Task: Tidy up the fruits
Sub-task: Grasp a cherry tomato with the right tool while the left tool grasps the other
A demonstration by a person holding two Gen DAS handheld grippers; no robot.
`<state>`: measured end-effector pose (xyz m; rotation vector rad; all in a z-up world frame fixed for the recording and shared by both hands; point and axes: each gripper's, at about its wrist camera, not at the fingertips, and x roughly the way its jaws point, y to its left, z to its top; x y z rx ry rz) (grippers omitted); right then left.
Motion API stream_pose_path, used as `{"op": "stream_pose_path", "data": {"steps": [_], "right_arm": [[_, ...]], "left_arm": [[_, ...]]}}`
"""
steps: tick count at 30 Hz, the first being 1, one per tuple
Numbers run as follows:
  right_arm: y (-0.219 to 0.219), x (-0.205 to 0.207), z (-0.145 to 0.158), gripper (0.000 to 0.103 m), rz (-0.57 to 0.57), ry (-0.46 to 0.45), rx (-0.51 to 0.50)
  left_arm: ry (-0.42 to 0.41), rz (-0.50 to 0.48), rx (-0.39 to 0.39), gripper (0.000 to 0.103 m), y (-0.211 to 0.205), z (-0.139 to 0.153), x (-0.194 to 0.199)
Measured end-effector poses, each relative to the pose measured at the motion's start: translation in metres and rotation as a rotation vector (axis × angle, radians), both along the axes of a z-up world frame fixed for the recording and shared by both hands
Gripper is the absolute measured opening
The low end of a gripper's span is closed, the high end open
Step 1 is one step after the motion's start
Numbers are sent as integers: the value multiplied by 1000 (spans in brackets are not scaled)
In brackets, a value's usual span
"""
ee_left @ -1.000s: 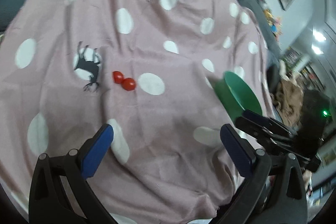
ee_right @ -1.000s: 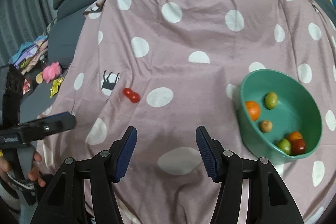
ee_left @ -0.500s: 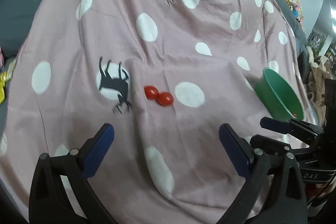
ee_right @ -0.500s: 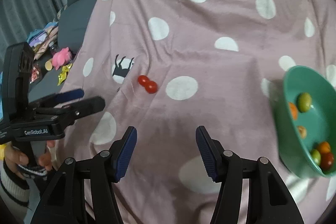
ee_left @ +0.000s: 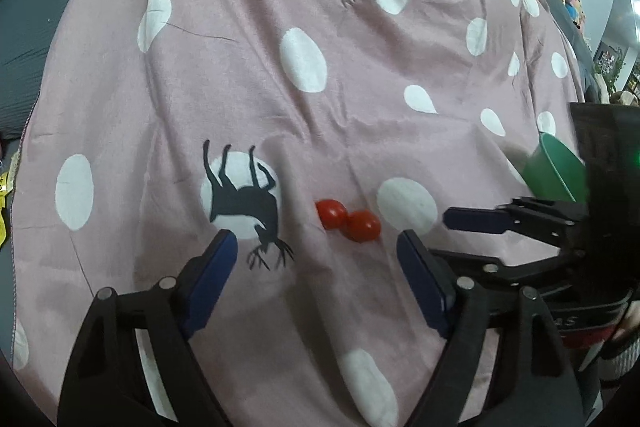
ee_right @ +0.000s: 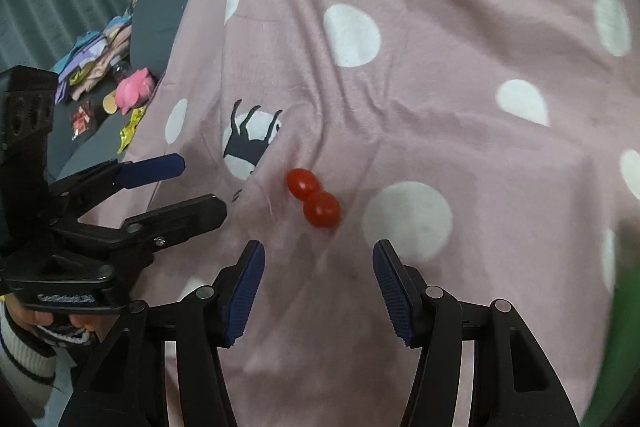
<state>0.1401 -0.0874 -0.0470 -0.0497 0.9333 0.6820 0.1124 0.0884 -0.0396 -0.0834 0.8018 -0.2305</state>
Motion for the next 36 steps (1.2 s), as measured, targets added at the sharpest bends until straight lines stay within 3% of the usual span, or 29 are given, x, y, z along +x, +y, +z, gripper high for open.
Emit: {"op": "stream_pose_path", "data": {"steps": [8,12,15,21,26,31,36], "right_arm": [[31,24,-18,57,125,13,-50],[37,34,-25,52,156,92,-50],[39,40,-24,49,150,61,-85],[41,45,-32,30,170,57,-120],[24,46,-26,29,111,58,-124],[-16,34,-10,29,42,27,-64],[-42,21,-5,29,-1,12,4]], "left_arm": [[-3,-28,21,73,10,-3,14],[1,-58,26,71,11,-2,19],[-1,-88,43,71,8,0,22],[10,-151,85,67,-5,-4,30],[30,-191,87,62,-17,-10,38],[28,-252,94,62,-40,-11,46],[91,-255,140,62,-59,-26,65]]}}
